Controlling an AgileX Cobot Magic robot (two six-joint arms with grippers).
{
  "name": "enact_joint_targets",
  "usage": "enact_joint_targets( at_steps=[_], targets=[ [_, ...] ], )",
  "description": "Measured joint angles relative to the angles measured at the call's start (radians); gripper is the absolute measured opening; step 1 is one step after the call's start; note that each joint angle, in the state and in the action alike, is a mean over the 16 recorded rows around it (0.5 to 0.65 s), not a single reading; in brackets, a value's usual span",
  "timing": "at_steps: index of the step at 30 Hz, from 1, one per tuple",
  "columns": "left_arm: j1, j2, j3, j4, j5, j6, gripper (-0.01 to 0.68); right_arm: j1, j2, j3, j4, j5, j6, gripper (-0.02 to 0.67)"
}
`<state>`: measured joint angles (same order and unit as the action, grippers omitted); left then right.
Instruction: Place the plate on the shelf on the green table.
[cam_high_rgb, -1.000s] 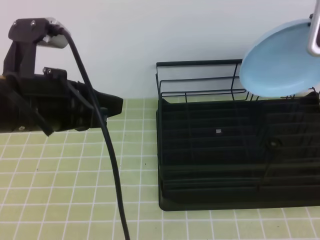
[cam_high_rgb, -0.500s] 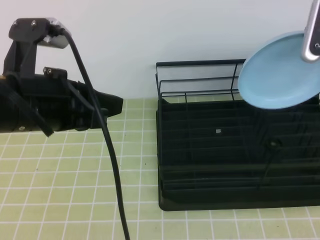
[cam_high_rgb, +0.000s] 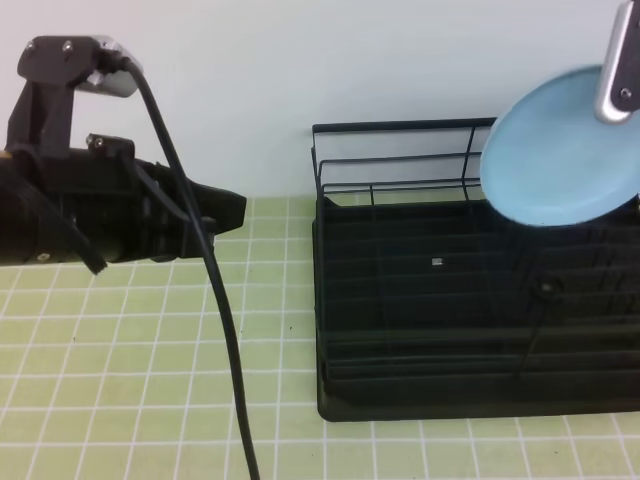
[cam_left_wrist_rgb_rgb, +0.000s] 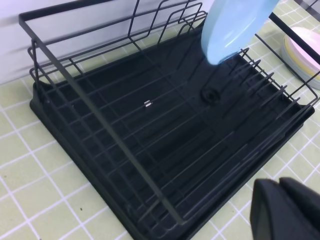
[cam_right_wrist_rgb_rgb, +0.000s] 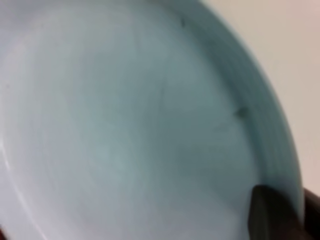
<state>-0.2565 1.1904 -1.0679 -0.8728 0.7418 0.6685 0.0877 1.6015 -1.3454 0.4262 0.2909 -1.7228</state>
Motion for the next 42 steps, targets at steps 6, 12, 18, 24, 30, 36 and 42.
enact_joint_targets(
  at_steps=[6,12,18,24,30,36,42],
  targets=[
    [0.000,0.000,0.000,0.000,0.001,0.000,-0.001,0.000,-0.019,0.000,0.006,-0.027,0.000,0.033],
    [0.000,0.000,0.000,0.000,0.005,0.000,-0.001,0.000,-0.033,0.000,0.011,-0.032,0.001,0.030],
    [0.000,-0.001,0.000,0.004,0.008,0.000,-0.001,-0.006,-0.031,0.002,0.015,-0.023,-0.018,0.030],
    [0.000,-0.001,0.000,0.013,0.012,0.000,-0.001,-0.019,-0.023,0.021,0.023,-0.019,-0.056,0.030],
    [0.000,-0.002,0.000,0.021,0.014,0.001,-0.001,-0.030,-0.015,0.045,0.087,-0.047,-0.128,0.029],
    [0.000,-0.002,0.000,0.021,0.016,0.002,-0.002,-0.033,-0.015,0.062,0.187,-0.089,-0.210,0.025],
    [0.000,-0.002,0.000,0.020,0.016,0.002,-0.002,-0.033,-0.018,0.062,0.277,-0.117,-0.272,0.021]
  ],
)
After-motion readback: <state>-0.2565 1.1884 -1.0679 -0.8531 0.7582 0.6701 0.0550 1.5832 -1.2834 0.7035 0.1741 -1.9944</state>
